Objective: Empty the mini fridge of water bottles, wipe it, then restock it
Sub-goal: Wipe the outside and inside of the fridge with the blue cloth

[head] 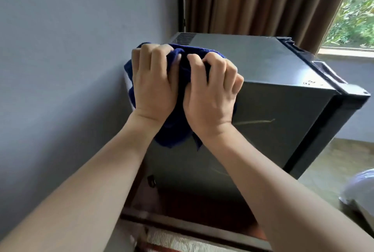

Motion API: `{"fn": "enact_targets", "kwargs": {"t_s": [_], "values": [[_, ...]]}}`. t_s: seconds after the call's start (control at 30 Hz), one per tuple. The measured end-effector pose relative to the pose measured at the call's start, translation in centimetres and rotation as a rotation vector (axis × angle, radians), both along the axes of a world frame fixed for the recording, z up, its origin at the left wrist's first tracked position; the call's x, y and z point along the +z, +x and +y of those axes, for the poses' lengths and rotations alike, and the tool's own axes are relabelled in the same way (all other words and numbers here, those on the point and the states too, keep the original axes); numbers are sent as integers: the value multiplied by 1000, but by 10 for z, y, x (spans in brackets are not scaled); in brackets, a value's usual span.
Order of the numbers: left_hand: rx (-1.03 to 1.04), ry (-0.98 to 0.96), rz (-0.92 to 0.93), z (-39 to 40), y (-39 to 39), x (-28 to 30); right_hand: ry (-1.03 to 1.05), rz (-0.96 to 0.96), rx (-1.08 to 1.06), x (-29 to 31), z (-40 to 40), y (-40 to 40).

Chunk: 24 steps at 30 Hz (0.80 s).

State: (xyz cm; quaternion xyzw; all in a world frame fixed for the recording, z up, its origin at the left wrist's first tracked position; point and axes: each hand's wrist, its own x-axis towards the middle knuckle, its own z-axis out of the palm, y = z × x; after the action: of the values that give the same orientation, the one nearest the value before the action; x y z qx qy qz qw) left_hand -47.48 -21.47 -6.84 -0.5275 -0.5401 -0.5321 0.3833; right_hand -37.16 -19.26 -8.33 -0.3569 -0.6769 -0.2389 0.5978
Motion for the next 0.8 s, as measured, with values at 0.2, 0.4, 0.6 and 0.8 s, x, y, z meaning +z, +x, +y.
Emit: {"fn": "enact_targets", "kwargs": {"t_s": [0.2, 0.4, 0.6, 0.8], "values": [[-29, 43, 0, 2, 5, -51, 171, -104, -23, -56, 15, 14], [-110, -140, 64, -3, 12, -235, 76, -370, -48, -236, 14, 50], [-107, -600, 151, -26, 40, -418, -365, -573, -104, -413, -19, 84], [-161, -684, -30, -30, 51, -407, -337, -577, -75, -409, -17, 89]]}}
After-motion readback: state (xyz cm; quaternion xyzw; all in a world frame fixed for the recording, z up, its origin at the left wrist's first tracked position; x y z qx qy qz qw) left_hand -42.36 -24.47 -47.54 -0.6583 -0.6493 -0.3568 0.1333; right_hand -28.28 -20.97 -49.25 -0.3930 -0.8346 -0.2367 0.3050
